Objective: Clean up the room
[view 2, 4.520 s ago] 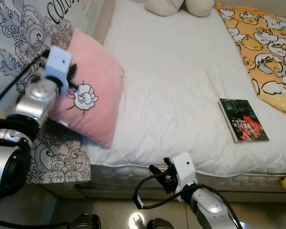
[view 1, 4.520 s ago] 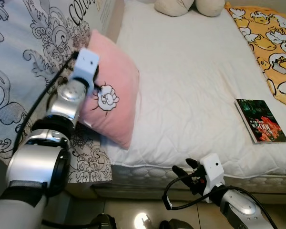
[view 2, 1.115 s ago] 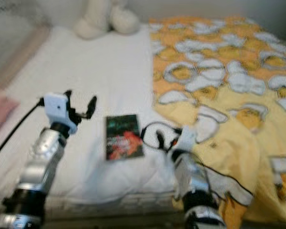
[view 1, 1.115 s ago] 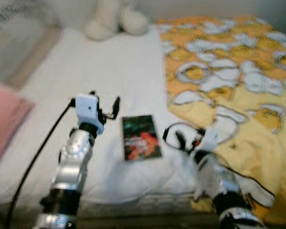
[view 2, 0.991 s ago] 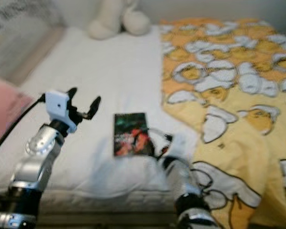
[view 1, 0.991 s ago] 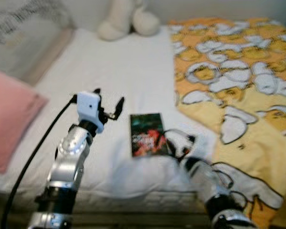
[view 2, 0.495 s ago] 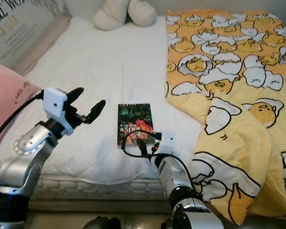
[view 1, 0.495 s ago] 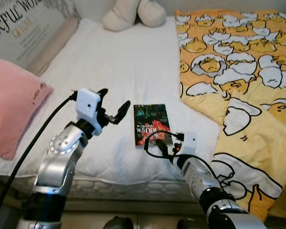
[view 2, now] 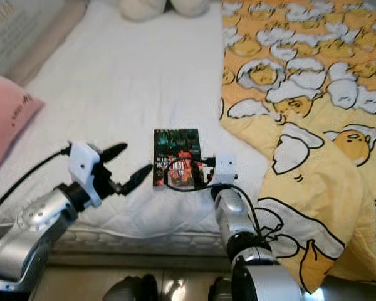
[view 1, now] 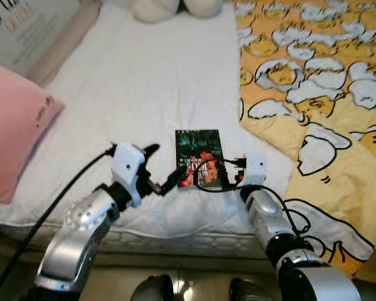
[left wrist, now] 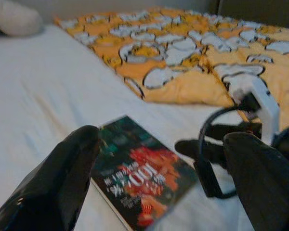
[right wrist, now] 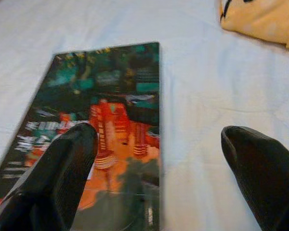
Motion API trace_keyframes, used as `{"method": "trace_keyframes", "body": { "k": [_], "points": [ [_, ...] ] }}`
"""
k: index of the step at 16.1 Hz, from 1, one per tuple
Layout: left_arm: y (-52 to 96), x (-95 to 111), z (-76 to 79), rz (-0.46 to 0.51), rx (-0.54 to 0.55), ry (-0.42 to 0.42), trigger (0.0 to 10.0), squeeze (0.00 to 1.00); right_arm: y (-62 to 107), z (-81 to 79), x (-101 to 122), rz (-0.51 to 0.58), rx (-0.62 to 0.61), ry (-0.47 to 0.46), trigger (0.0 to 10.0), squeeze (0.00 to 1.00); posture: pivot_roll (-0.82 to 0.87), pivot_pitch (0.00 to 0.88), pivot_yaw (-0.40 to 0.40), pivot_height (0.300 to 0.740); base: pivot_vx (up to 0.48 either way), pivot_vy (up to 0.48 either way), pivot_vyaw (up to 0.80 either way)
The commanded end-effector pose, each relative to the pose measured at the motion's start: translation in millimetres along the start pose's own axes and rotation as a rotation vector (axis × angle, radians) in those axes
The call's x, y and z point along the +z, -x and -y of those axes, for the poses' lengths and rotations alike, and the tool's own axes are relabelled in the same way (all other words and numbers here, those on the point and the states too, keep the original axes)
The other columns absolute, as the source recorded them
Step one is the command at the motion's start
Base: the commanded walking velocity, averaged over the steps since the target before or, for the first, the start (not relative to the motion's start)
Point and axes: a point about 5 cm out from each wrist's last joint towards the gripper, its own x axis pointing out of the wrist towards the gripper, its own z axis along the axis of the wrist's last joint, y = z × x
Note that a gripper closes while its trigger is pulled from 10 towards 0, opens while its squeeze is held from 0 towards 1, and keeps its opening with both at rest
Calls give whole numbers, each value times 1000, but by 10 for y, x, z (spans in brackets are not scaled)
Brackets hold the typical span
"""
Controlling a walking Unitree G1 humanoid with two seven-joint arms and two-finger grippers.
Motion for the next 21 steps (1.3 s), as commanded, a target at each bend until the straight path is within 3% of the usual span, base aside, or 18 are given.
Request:
{"method": "trace_keyframes", "body": {
  "k": [1, 7, 10, 12, 16, 20, 21],
  "points": [
    [26, 36, 26, -1, -1, -8, 10000, 0, -7, -15, 2, -1, -3, 13, 10000, 0, 56, 205, 85, 740, 0, 0, 0],
    [242, 55, 105, -26, 52, 20, 10000, 0, -74, -169, 4, -44, 4, -38, 10000, 0, 115, 278, 83, 740, 0, 0, 0],
    [306, 59, 209, -40, 57, 40, 10000, 0, -109, -536, 8, -43, 109, -45, 10000, 0, 125, 288, 71, 740, 0, 0, 0],
    [302, 70, 230, -39, 61, 43, 10000, 0, -87, -641, -48, -55, 138, -61, 10000, 0, 137, 288, 64, 740, 0, 0, 0],
    [349, 57, 227, -58, 69, 42, 10000, 0, -49, -687, -171, -117, 146, -110, 10000, 0, 145, 284, 62, 740, 0, 0, 0],
    [342, 63, 199, -65, 76, 34, 10000, 0, -31, -666, -274, -216, 137, -262, 10000, 0, 152, 287, 65, 740, 0, 0, 0],
    [343, 68, 195, -65, 78, 33, 10000, 0, -40, -696, -256, -218, 157, -292, 0, 0, 158, 287, 66, 740, 0, 0, 0]
  ]
}}
